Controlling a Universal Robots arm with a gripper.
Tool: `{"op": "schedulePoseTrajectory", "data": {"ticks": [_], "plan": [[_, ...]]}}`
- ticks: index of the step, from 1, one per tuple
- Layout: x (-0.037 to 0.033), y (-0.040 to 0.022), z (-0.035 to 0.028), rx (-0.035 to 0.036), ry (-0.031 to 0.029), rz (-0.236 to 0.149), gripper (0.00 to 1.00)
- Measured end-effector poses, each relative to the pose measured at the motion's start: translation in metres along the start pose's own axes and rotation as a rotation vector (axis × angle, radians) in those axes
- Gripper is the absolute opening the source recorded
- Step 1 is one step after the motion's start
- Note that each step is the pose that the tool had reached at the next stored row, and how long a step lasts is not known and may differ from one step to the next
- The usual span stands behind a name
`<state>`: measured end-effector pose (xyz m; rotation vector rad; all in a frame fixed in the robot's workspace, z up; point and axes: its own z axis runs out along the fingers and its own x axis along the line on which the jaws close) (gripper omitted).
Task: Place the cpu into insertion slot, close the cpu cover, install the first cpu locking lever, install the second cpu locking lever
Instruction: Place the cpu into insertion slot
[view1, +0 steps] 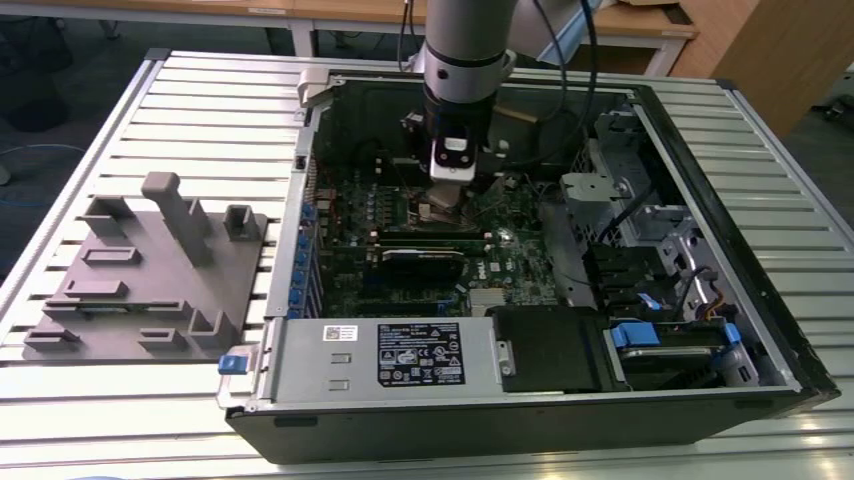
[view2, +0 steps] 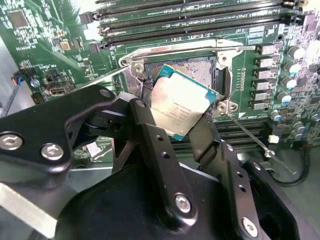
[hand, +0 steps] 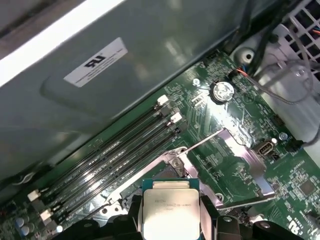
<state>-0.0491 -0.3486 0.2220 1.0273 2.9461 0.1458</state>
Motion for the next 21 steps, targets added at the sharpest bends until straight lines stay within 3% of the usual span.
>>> {"op": "schedulePoseTrajectory", "data": {"ticks": [6,21], "plan": [[0.0000,-0.0001,0.0010,-0.0011,-0.0077,0.082,0.54],[0.0000,-0.0003,0.0036,-0.0048,-0.0333,0.352,0.54]]}}
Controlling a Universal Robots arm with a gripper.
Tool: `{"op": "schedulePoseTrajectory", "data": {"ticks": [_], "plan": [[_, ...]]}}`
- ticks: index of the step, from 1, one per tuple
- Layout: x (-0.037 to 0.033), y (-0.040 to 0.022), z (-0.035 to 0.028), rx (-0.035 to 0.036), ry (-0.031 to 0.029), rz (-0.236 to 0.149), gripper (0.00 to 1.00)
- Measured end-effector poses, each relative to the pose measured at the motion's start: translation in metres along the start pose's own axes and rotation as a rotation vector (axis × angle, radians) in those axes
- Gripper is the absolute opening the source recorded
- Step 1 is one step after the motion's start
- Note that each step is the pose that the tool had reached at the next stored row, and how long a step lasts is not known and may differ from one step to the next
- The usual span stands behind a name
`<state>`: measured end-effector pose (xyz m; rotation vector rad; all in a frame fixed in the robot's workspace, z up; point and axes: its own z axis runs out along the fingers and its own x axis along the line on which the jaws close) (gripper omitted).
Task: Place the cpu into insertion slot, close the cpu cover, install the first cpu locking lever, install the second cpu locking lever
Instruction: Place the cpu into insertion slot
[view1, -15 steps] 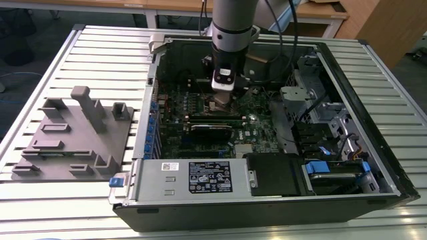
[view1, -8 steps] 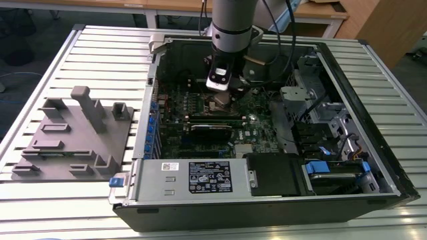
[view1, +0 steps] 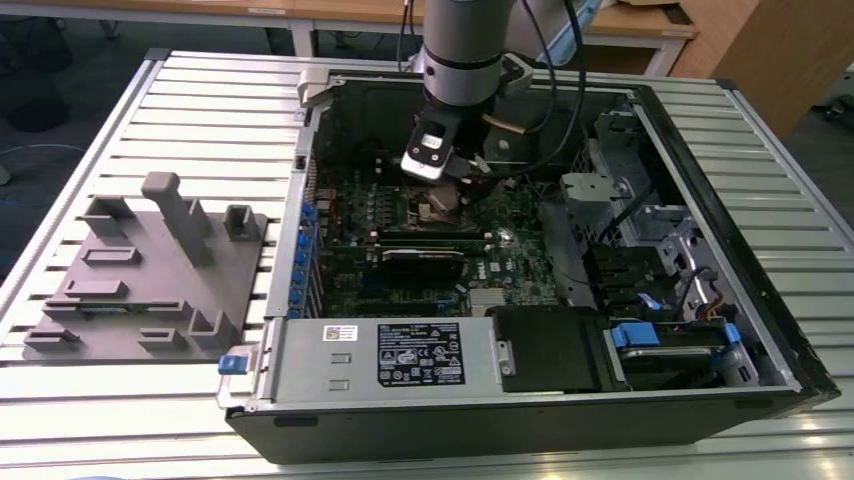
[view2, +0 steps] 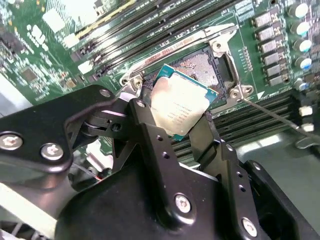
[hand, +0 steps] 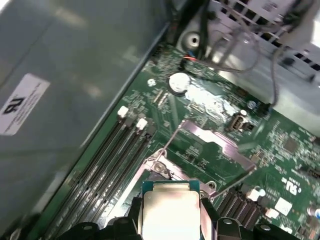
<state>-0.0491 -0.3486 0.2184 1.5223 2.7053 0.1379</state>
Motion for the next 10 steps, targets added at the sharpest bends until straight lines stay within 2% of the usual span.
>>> {"op": "schedulePoseTrajectory", "data": {"ticks": [10], "plan": [[0.0000,-0.0002,0.0017,-0.0024,-0.0172,0.182,0.54]]}}
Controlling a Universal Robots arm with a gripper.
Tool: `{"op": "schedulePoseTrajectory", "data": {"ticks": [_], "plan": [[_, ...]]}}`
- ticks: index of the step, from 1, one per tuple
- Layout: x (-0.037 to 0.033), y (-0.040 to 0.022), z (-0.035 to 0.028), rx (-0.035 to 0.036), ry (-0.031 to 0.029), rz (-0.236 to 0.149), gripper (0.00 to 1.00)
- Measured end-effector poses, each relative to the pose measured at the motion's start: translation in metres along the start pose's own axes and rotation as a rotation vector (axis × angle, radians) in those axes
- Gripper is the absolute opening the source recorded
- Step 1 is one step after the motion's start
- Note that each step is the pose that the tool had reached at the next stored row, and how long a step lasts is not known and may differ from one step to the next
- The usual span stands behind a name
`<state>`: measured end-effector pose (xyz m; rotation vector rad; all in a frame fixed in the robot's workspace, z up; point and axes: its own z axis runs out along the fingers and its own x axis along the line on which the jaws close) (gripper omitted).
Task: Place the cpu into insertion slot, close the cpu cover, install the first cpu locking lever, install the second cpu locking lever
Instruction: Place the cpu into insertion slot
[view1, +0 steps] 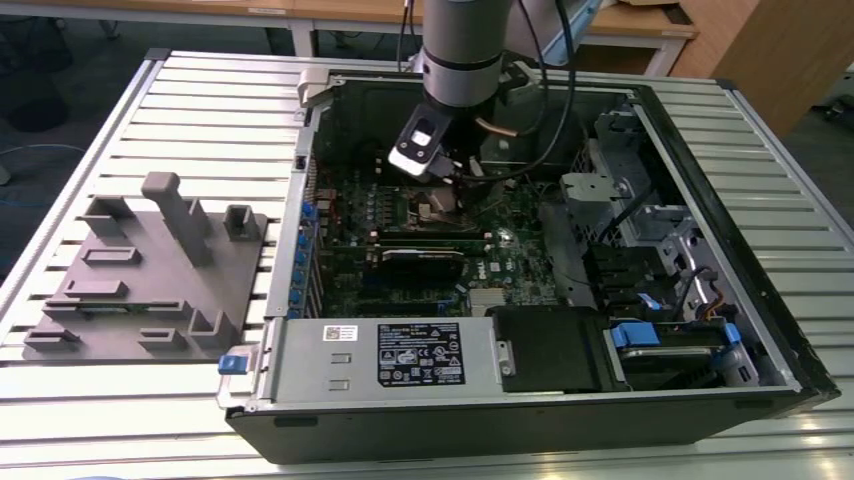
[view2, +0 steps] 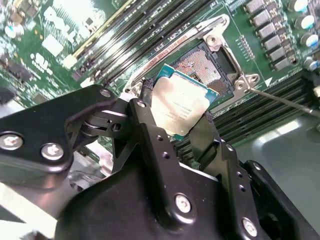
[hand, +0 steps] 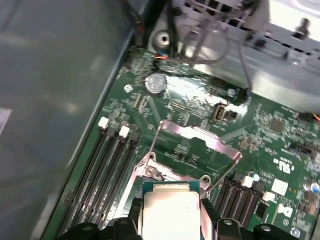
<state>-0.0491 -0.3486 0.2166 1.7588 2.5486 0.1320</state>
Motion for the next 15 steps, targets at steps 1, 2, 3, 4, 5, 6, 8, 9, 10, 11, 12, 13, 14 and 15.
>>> {"op": "schedulePoseTrajectory", "data": {"ticks": [1,2,3,4,5,6,8,9,10,11,12,13,14,15], "plan": [[0.0000,0.0000,0.0002,-0.0003,-0.0017,0.018,0.54],[0.0000,0.0000,0.0003,-0.0005,-0.0034,0.036,0.54],[0.0000,0.0000,0.0005,-0.0008,-0.0051,0.054,0.54],[0.0000,-0.0001,0.0006,-0.0011,-0.0067,0.072,0.54],[0.0000,-0.0001,0.0007,-0.0012,-0.0085,0.089,0.54],[0.0000,-0.0001,0.0009,-0.0015,-0.0103,0.109,0.54],[0.0000,-0.0001,0.0011,-0.0020,-0.0135,0.143,0.54],[0.0000,-0.0001,0.0012,-0.0022,-0.0152,0.160,0.54],[0.0000,-0.0001,0.0014,-0.0025,-0.0167,0.177,0.54],[0.0000,-0.0001,0.0015,-0.0027,-0.0184,0.194,0.54],[0.0000,-0.0001,0.0016,-0.0029,-0.0199,0.211,0.54],[0.0000,-0.0002,0.0017,-0.0032,-0.0215,0.228,0.54],[0.0000,-0.0002,0.0018,-0.0034,-0.0230,0.243,0.54],[0.0000,-0.0002,0.0019,-0.0036,-0.0245,0.260,0.54]]}}
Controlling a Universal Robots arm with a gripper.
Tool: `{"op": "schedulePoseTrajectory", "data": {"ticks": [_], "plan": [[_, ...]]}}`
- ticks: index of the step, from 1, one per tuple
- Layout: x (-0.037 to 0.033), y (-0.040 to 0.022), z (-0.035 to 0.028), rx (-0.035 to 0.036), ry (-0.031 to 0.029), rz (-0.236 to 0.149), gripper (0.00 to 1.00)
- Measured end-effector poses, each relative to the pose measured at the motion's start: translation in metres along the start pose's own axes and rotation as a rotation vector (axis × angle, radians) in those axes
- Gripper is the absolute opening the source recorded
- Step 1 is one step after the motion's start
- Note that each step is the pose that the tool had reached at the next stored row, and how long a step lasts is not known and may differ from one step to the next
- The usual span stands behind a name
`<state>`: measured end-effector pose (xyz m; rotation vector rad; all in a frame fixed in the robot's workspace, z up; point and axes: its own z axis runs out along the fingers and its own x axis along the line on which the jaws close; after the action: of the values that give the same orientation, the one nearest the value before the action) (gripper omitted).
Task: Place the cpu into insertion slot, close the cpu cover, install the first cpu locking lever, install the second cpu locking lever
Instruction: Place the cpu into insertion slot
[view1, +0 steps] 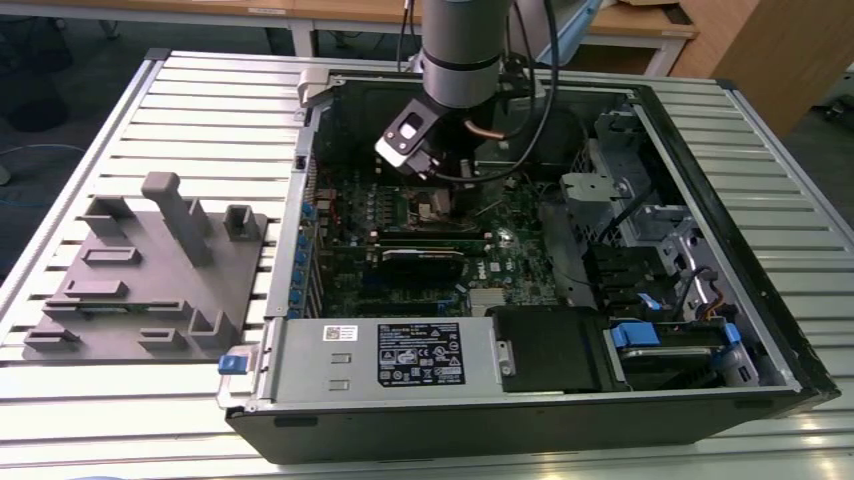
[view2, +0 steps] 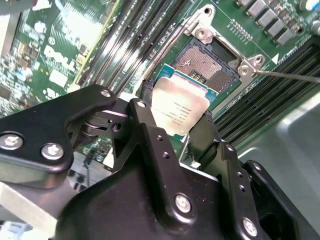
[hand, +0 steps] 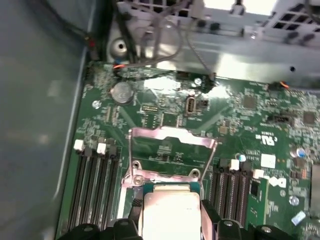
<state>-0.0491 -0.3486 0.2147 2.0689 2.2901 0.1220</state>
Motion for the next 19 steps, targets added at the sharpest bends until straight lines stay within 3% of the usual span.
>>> {"op": "schedulePoseTrajectory", "data": {"ticks": [4,19], "plan": [[0.0000,-0.0003,0.0002,-0.0004,-0.0046,0.047,0.54],[0.0016,-0.0069,0.0000,-0.0008,-0.0047,0.051,0.54]]}}
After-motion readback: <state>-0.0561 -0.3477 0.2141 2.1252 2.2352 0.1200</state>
